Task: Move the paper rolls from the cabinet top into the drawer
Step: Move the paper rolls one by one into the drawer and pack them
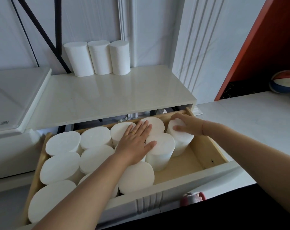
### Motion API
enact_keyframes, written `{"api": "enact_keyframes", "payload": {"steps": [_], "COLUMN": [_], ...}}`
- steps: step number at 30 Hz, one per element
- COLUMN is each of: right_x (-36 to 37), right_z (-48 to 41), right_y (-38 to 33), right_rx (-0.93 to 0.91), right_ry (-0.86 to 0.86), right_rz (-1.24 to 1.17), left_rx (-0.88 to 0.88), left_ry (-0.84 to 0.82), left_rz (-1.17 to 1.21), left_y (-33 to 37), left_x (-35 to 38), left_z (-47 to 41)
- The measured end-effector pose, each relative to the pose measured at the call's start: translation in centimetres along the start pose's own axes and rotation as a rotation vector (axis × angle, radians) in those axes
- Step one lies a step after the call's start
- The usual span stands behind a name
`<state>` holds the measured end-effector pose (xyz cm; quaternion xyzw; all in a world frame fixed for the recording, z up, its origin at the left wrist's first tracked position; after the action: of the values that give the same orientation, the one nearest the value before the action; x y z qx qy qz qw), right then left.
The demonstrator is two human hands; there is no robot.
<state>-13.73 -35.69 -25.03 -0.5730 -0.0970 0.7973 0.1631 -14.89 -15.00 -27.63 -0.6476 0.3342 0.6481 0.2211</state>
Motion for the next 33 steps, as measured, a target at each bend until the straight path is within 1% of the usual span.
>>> {"api": "enact_keyframes", "payload": {"steps": [4, 8, 10, 12, 13, 18, 24, 33], "right_x": [0.5, 1.9, 2.9, 4.0, 4.4, 6.2, 7.6, 8.1], "right_z": [2.4, 5.2, 6.3, 7.6, 8.2, 9.3, 8.8, 8.4], "right_y": [1.5, 2.9, 3.2, 3.1, 2.9, 1.6, 0.5, -0.6], "right_rx": [0.085, 0.182, 0.228, 0.308, 0.327, 0.304, 0.322, 0.277], "right_ry": [-0.175, -0.264, -0.377, -0.511, -0.548, -0.551, -0.516, -0.506], "right_rz": [0.055, 0.134, 0.059, -0.091, -0.151, -0.327, -0.440, -0.430], "left_rx": [-0.011, -0.007, -0.014, -0.008, -0.005, -0.003, 0.014, 0.014], "left_ry": [0.000, -0.018, -0.019, -0.023, -0.028, -0.042, -0.029, -0.027], "left_rz": [-0.008, 0.020, 0.015, 0.003, -0.003, -0.002, -0.009, -0.009], "left_y": [0.0, 1.1, 1.0, 0.5, 0.4, 0.1, -0.3, -0.4], "left_x": [-0.2, 0.7, 0.6, 0.1, 0.0, -0.1, 0.0, 0.0], "left_z": [-0.2, 0.1, 0.1, 0.2, 0.2, 0.9, 2.0, 2.0]}}
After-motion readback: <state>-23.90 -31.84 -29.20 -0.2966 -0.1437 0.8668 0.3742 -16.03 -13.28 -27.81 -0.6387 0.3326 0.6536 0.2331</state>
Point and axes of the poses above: each hand's wrist, its own z-axis away from the middle knuckle, its own x-axis out of the palm, y = z × x, the point moved 7 cm from there along -z, towards the middle knuckle, and after that the axes turned 8 degrees about x, right-handed, at the moved point
